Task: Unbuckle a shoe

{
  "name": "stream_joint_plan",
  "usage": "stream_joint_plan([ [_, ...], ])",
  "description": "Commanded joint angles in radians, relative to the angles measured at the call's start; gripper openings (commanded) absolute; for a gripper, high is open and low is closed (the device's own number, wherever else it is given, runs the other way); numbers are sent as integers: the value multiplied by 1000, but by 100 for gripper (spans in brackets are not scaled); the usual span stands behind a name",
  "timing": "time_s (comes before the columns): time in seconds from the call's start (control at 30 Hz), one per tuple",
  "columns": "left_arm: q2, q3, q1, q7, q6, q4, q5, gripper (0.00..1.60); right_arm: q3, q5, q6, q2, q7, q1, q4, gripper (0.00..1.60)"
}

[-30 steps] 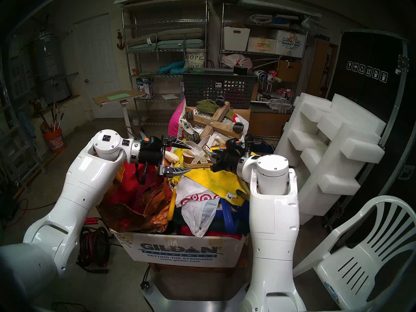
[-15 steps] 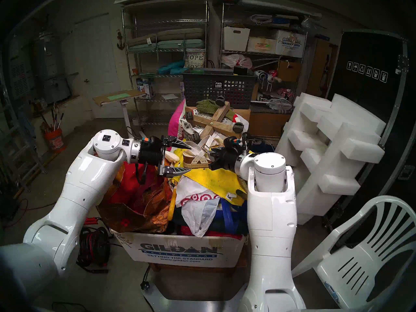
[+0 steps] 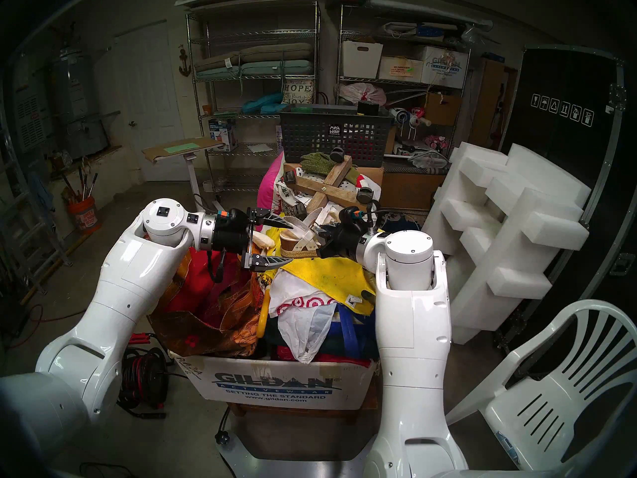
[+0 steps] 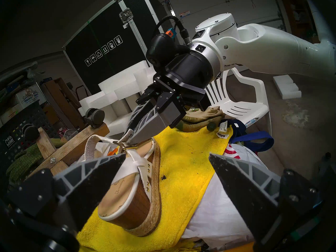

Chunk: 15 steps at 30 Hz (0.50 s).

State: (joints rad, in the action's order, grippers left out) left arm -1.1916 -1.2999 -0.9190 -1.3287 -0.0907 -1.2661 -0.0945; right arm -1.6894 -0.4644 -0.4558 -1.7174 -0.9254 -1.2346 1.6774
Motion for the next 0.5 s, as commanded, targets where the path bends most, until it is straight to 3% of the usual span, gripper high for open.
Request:
stream_joint_plan([
  [0.0,1,-7,17,-2,0,-9,-4,160,8,6,4,-9,-1,23,18,75],
  [0.1,1,-7,17,-2,0,-9,-4,160,7,7,5,-8,-1,21,20,57],
  [0.47,1,-7,17,-2,0,-9,-4,160,0,12,9,-4,-5,15,20,26],
])
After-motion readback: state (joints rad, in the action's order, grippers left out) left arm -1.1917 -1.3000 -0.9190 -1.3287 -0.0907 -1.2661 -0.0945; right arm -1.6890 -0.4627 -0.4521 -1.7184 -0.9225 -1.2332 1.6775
